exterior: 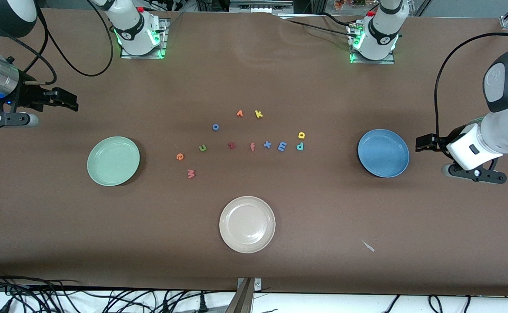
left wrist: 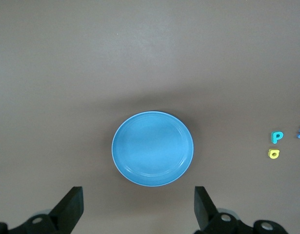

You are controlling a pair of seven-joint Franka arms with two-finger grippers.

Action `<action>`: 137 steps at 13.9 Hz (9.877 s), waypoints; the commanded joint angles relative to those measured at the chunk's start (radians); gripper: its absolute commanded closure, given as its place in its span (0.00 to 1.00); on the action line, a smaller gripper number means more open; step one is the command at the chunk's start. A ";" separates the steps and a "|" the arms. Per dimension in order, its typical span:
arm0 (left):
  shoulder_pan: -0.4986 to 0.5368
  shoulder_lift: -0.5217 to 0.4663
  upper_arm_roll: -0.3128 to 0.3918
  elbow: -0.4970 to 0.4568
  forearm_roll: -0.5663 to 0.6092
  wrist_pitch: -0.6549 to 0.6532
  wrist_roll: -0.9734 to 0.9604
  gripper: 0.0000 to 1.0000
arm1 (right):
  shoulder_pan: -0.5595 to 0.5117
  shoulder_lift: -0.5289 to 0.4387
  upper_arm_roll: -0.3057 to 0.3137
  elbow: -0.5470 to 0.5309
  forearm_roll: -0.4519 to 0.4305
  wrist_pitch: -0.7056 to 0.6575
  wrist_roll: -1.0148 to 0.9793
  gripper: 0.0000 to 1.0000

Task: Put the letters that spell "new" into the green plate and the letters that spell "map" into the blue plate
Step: 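Move the right gripper toward the letters while the left gripper follows, then grasp the orange e with the right gripper while the left grasps yellow a, then carry the yellow a to the blue plate with the left gripper, then drop the orange e on the green plate while the left gripper returns, then grasp the pink w with the right gripper while the left grasps teal p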

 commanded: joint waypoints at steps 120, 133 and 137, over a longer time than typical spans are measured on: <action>-0.088 0.305 -0.470 -0.471 0.258 0.798 -1.113 0.17 | 0.290 0.349 -0.283 -0.423 0.028 0.831 -0.155 0.41; -0.099 0.351 -0.466 -0.435 0.260 0.795 -1.108 0.54 | 0.317 0.450 -0.110 -0.179 0.129 0.727 0.051 0.00; -0.099 0.353 -0.466 -0.435 0.260 0.789 -1.108 0.68 | 0.322 0.539 -0.018 -0.082 0.125 0.738 0.201 0.00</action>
